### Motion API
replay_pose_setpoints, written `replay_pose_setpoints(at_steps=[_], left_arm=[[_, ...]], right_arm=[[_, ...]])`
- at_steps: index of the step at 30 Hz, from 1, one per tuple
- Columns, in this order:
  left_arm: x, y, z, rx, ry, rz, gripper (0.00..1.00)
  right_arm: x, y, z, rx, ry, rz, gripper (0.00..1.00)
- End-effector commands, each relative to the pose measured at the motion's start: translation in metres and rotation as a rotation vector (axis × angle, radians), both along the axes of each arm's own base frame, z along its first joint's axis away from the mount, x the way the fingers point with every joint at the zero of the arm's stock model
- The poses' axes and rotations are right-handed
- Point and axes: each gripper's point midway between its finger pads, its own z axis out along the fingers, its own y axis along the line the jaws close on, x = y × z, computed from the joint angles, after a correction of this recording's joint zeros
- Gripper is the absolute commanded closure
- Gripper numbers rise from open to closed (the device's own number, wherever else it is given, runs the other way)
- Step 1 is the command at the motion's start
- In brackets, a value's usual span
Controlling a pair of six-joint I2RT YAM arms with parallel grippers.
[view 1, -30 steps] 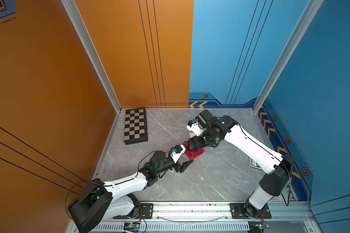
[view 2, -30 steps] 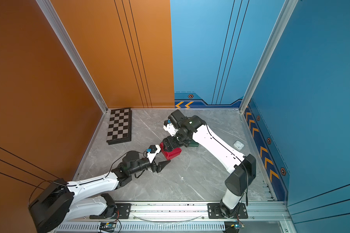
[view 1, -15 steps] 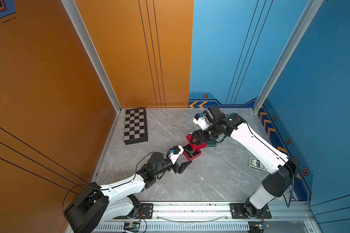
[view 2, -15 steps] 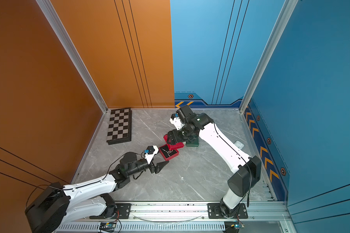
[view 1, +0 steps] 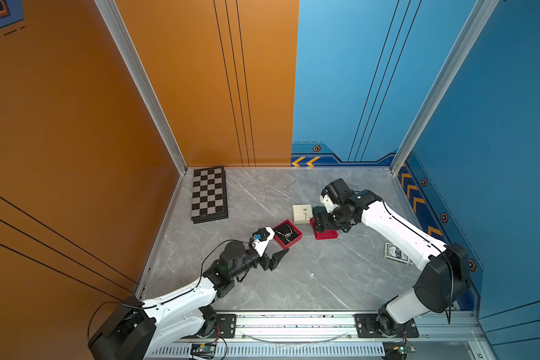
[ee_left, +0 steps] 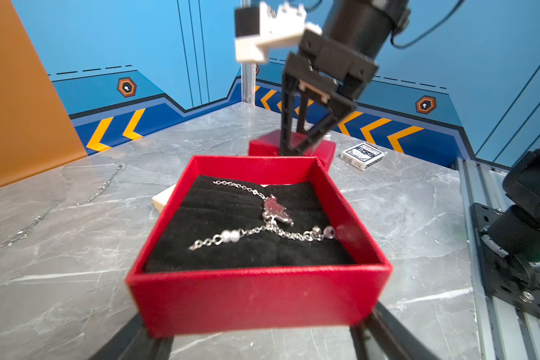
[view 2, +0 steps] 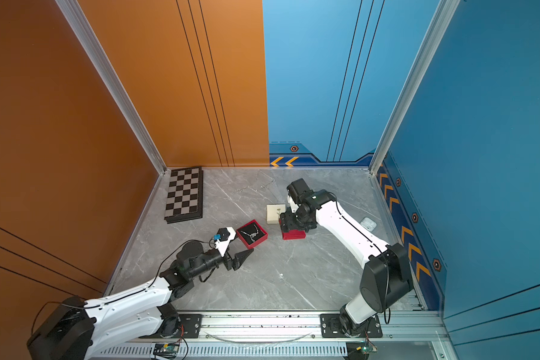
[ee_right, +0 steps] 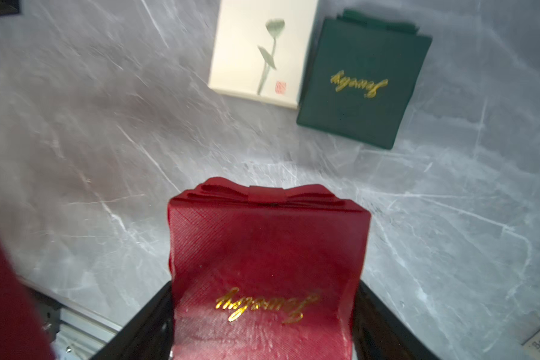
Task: Take the necklace out of the lift-off lid jewelry box
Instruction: Place the lid at the center of the board.
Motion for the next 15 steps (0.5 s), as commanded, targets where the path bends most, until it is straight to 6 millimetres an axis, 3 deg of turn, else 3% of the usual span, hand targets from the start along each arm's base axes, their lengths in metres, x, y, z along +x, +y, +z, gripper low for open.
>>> replay_pose_setpoints(at_steps=[1,8,15], left_arm=[[0.006,0.012,-0.003,-0.003,0.017,0.057,0.29],[0.009,0.014,-0.003,-0.012,0.029,0.065,0.29],[0.009,0.018,-0.003,-0.022,0.032,0.080,0.29]], right_arm=[[0.001,0.007,-0.025,-0.030,-0.041,-0.066,0.21],[-0.012,0.023,-0.076,-0.121,-0.034,-0.066,0.16],[-0.018,0.040,-0.097,-0.163,-0.030,-0.004,0.12]])
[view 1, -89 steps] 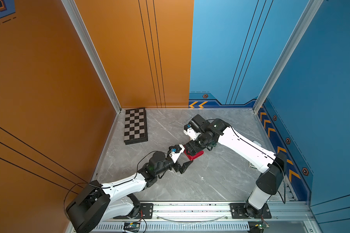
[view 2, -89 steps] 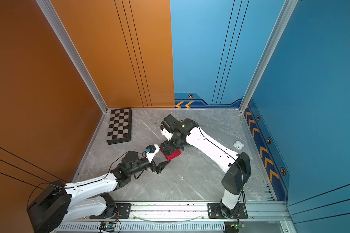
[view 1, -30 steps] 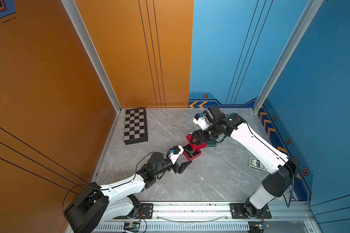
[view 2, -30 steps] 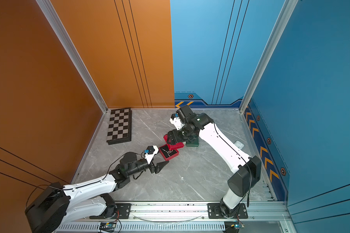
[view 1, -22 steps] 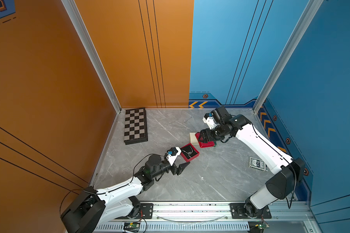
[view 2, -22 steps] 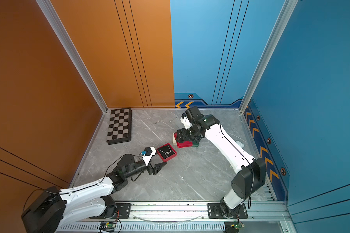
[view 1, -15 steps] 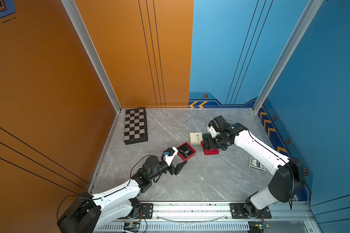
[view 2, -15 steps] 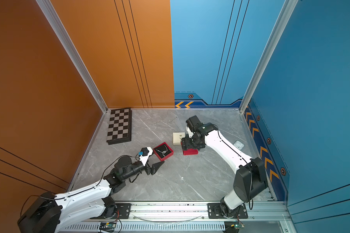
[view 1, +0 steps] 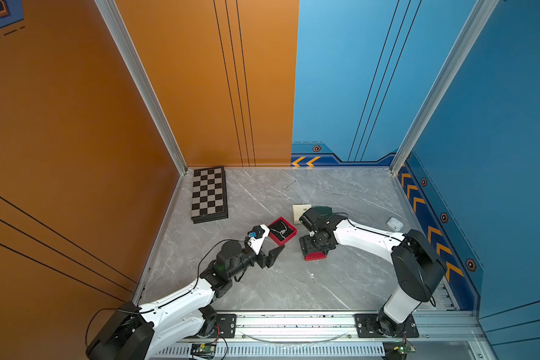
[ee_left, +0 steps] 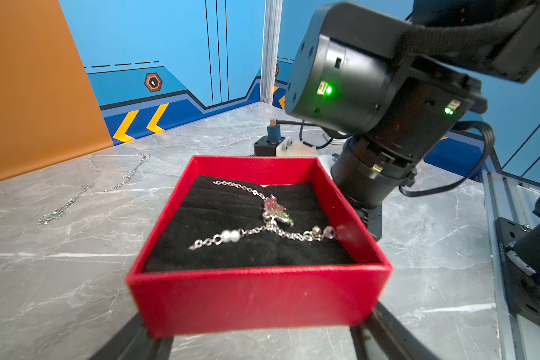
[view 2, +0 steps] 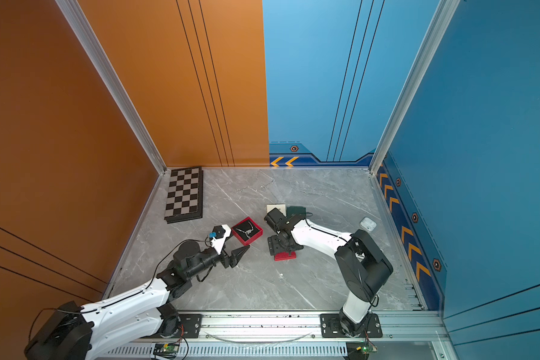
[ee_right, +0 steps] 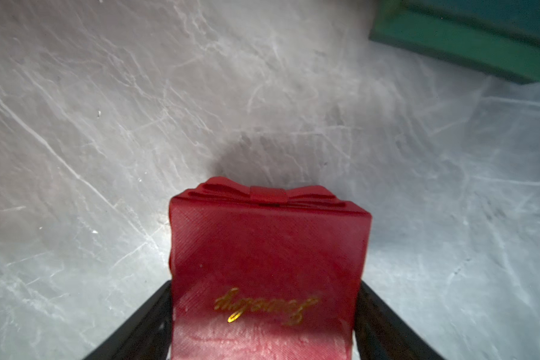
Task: Take the necklace out of the lift-off lid jewelry box
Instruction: Place the lid at the center of the board, then place the jewelry box at the center of the board.
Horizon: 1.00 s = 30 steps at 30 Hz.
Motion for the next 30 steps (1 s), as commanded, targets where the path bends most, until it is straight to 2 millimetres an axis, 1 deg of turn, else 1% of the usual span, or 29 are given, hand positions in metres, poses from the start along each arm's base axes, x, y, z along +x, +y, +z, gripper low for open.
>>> replay_pose_setpoints(at_steps=[1,3,4,6,8,11,13,16,18,19,22,23,27,30], left_arm=[[0.001,0.009,-0.005,-0.007,0.016,0.034,0.29],[0.002,0.012,-0.005,-0.014,0.017,0.048,0.29],[0.003,0.013,-0.004,-0.018,0.018,0.050,0.29],[0.003,0.014,-0.003,-0.022,0.020,0.051,0.29],[0.003,0.013,-0.003,-0.023,0.023,0.046,0.29],[0.003,0.011,-0.005,-0.021,0.031,0.036,0.30],[0.003,0.011,-0.005,-0.022,0.032,0.033,0.30],[0.003,0.011,-0.004,-0.025,0.033,0.031,0.30],[0.002,0.010,-0.004,-0.026,0.033,0.025,0.30],[0.002,0.010,-0.004,-0.027,0.034,0.022,0.30],[0.001,0.010,-0.003,-0.031,0.032,0.020,0.30],[0.001,0.010,-0.003,-0.030,0.035,0.022,0.30],[0.001,0.010,-0.003,-0.033,0.034,0.018,0.30],[0.001,0.010,-0.001,-0.036,0.033,0.016,0.30]], right_arm=[[0.007,0.002,-0.004,-0.018,-0.035,-0.006,0.09],[0.008,0.003,0.002,-0.014,-0.044,0.004,0.04],[0.009,0.003,0.009,-0.013,-0.055,0.011,0.02],[0.012,0.001,0.029,-0.006,-0.091,0.022,0.00],[0.015,-0.001,0.053,0.005,-0.133,0.028,0.02],[0.022,0.000,0.099,0.093,-0.212,0.037,0.09],[0.024,0.007,0.130,0.183,-0.249,0.060,0.18],[0.024,0.024,0.162,0.277,-0.274,0.115,0.26],[0.026,0.033,0.171,0.311,-0.273,0.143,0.30],[0.027,0.038,0.173,0.323,-0.271,0.154,0.34],[0.027,0.053,0.176,0.353,-0.253,0.198,0.45],[0.027,0.058,0.177,0.359,-0.252,0.210,0.47],[0.024,0.076,0.179,0.383,-0.238,0.263,0.50],[0.022,0.085,0.179,0.393,-0.229,0.290,0.52]])
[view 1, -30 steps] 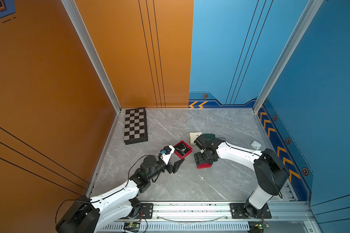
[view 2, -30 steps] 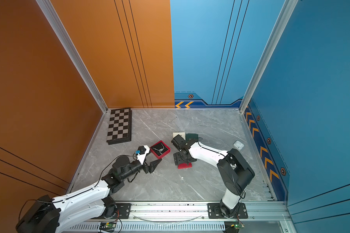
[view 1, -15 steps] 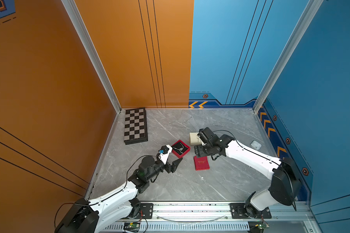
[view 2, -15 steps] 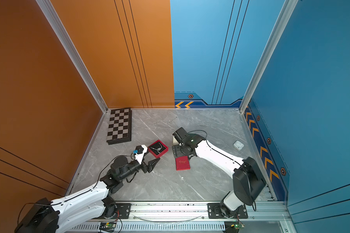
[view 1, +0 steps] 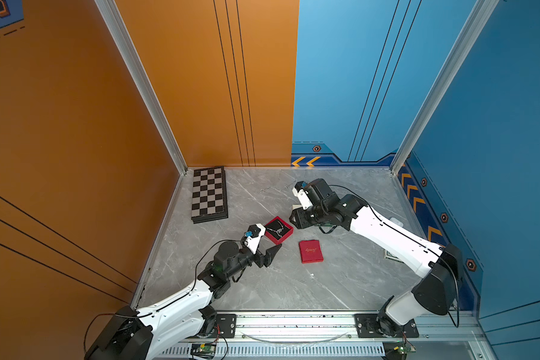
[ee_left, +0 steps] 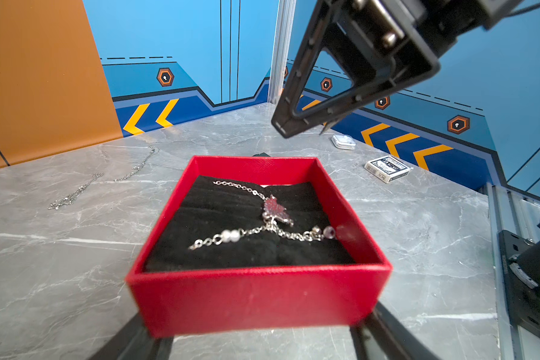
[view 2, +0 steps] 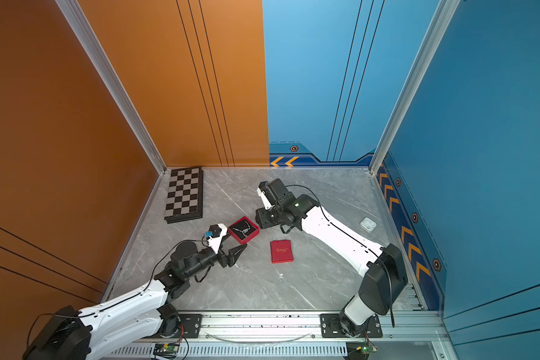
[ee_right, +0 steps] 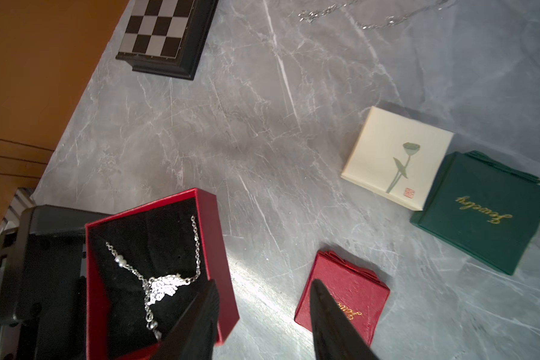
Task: Take the necklace out of the lift-off lid jewelry box
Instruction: Place the jewelry box at the center of the board.
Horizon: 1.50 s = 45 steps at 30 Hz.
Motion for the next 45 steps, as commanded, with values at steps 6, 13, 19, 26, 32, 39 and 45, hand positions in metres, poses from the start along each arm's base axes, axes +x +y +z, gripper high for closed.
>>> replay_pose_setpoints(at_steps=[6,13,19,26,32,39,45], left_arm=[[-0.002,0.001,0.001,-0.013,0.005,-0.017,0.30],[-0.003,0.000,0.002,-0.017,0.005,-0.020,0.30],[-0.004,0.000,0.003,-0.020,0.002,-0.025,0.30],[-0.004,0.000,0.003,-0.021,0.001,-0.027,0.32],[-0.003,0.001,0.002,-0.020,0.004,-0.020,0.30],[0.000,0.003,0.001,-0.023,0.014,0.003,0.15],[0.002,0.004,0.000,-0.025,0.025,0.012,0.03]], right_arm=[[-0.010,0.018,0.007,0.024,0.021,0.086,0.60],[-0.012,0.024,-0.001,0.024,0.045,0.106,0.69],[-0.011,0.028,-0.006,0.021,0.057,0.113,0.74],[-0.013,0.033,-0.005,0.035,0.072,0.132,0.87],[-0.016,0.034,-0.003,0.043,0.077,0.144,0.95],[-0.016,0.033,-0.004,0.036,0.071,0.140,0.99],[-0.015,0.036,-0.003,0.049,0.066,0.132,1.00]])
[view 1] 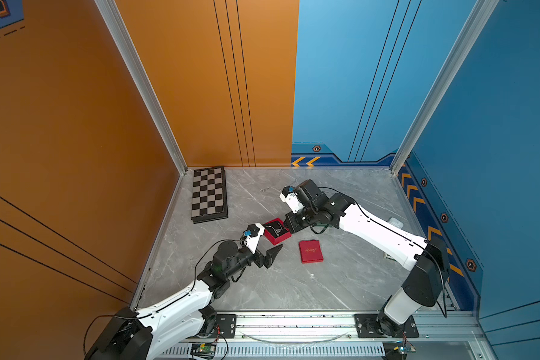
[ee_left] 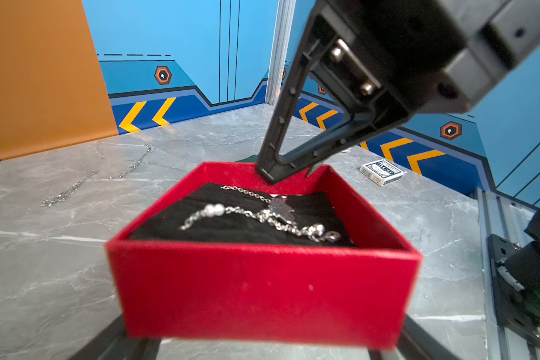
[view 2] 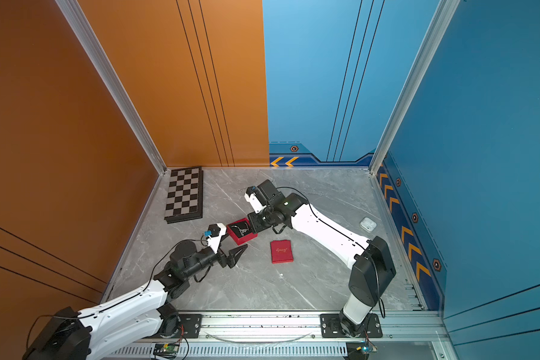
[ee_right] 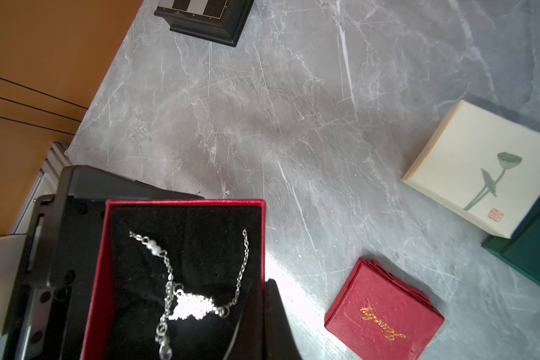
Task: Take the necklace out of the lift-off lid jewelry box
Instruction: Place the jewelry box at the center of the board.
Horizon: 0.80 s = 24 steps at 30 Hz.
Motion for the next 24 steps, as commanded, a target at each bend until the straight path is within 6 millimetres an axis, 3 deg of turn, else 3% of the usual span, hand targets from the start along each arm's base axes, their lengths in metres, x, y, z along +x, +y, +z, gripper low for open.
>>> replay_pose_setpoints(at_steps=[1,6,12,17,24], left_arm=[[0.003,0.003,-0.001,-0.004,0.007,0.018,0.03],[0.003,0.004,-0.002,-0.005,0.015,0.025,0.01],[0.004,0.012,-0.004,-0.032,0.035,0.072,0.01],[0.009,0.028,-0.002,-0.056,0.053,0.172,0.01],[0.022,0.062,0.008,-0.051,0.083,0.380,0.01]], right_arm=[[0.000,0.005,0.005,0.027,0.007,-0.002,1.00],[0.005,0.003,0.005,0.016,-0.015,-0.032,1.00],[0.030,-0.018,-0.005,-0.097,-0.130,-0.159,1.00],[0.048,-0.033,-0.028,-0.201,-0.230,-0.268,1.00],[0.048,-0.028,-0.077,-0.211,-0.246,-0.351,1.00]])
